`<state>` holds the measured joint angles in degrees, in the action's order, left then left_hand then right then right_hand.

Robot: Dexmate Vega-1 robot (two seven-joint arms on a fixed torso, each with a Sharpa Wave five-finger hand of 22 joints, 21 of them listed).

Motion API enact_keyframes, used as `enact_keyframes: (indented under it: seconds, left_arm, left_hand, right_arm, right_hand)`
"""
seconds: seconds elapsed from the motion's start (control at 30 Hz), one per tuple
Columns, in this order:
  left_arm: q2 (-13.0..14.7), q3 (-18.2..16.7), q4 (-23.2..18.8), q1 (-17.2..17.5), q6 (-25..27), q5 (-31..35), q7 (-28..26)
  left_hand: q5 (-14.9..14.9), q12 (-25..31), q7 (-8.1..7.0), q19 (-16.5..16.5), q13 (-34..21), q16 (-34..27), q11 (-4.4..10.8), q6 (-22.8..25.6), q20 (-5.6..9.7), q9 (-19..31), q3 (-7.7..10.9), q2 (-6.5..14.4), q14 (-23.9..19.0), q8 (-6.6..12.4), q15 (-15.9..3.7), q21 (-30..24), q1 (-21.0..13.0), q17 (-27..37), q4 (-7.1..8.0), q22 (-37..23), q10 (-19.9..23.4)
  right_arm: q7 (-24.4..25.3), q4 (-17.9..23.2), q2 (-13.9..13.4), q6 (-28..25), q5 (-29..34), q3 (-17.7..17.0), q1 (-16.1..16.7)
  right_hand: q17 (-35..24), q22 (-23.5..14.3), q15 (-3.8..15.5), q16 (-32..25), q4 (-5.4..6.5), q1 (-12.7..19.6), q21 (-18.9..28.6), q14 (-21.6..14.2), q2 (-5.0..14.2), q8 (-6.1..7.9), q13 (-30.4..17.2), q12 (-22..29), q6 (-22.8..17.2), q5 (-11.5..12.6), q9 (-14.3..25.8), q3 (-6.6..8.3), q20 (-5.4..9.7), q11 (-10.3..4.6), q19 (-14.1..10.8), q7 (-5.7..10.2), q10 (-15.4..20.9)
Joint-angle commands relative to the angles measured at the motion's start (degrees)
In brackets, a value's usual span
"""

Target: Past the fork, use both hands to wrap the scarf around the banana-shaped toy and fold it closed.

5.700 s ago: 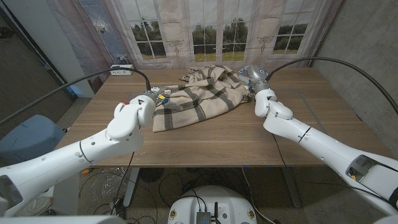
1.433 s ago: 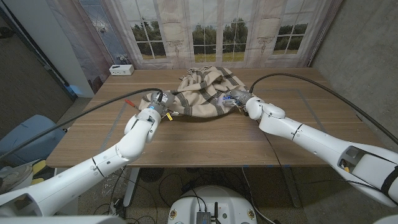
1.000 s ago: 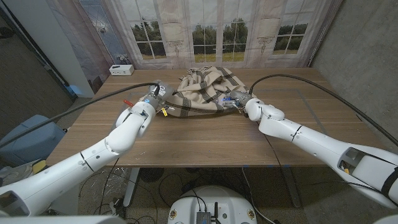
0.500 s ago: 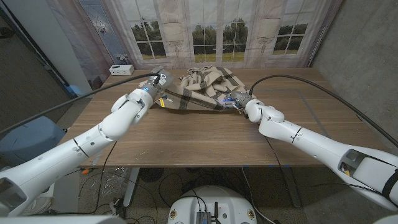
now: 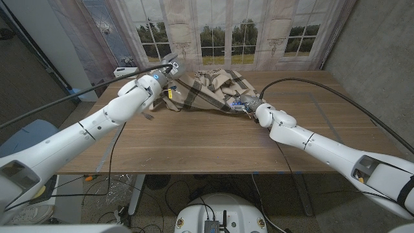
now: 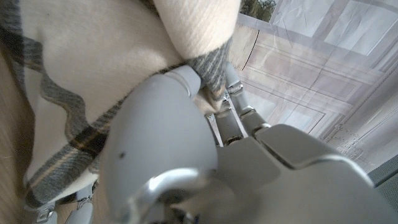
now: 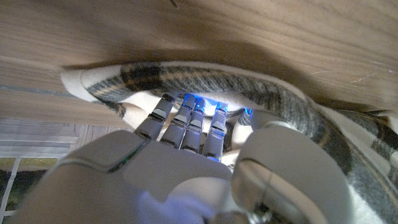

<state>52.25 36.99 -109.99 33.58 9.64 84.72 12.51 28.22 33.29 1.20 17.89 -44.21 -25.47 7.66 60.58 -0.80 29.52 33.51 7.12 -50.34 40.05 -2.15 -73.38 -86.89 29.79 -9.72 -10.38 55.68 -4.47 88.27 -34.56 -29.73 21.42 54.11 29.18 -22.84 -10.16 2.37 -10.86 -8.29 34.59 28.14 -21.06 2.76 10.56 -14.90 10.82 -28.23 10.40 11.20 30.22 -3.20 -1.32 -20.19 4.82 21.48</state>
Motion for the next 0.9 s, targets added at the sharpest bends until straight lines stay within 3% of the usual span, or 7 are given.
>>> enact_keyframes:
  seconds: [0.03, 0.9]
  left_arm:
    - [-3.5, 5.0, 7.1, -10.3, -9.7, 3.9, -4.9]
    - [-13.8, 21.9, 31.2, -33.8, -19.3, 7.8, -22.1]
  left_hand:
    - [0.5, 0.3, -0.09, 0.0, -0.3, -13.2, 0.15, 0.1, 0.58, 0.1, 0.52, 0.2, -4.2, 0.2, -9.88, -0.7, 0.0, 22.3, -0.06, -0.2, -0.3]
    - [1.4, -0.4, -0.23, -0.6, -0.7, -12.6, 0.17, 0.0, 0.85, -0.4, 1.41, 0.0, -4.3, 0.08, -9.97, -1.5, 0.8, 24.5, -0.07, 0.0, -0.1]
  right_arm:
    - [-0.3, -3.2, 0.2, 1.7, -0.3, 0.2, -0.9]
    - [-2.9, -9.5, 1.3, 6.0, 0.0, 1.6, -3.6]
  right_hand:
    - [0.1, -0.1, 2.76, -0.5, -0.47, 0.7, 0.2, 0.4, 0.36, 0.41, 0.1, 0.3, 0.2, 0.2, 0.1, 0.1, -0.64, -0.12, -0.5, -0.13, -0.2]
    - [0.6, -0.2, 2.63, -0.6, -0.69, 0.9, -0.1, 0.8, 0.58, 0.47, 0.4, 0.4, 0.4, 0.2, 0.1, 0.01, -0.69, -0.2, -0.6, -0.07, -0.3]
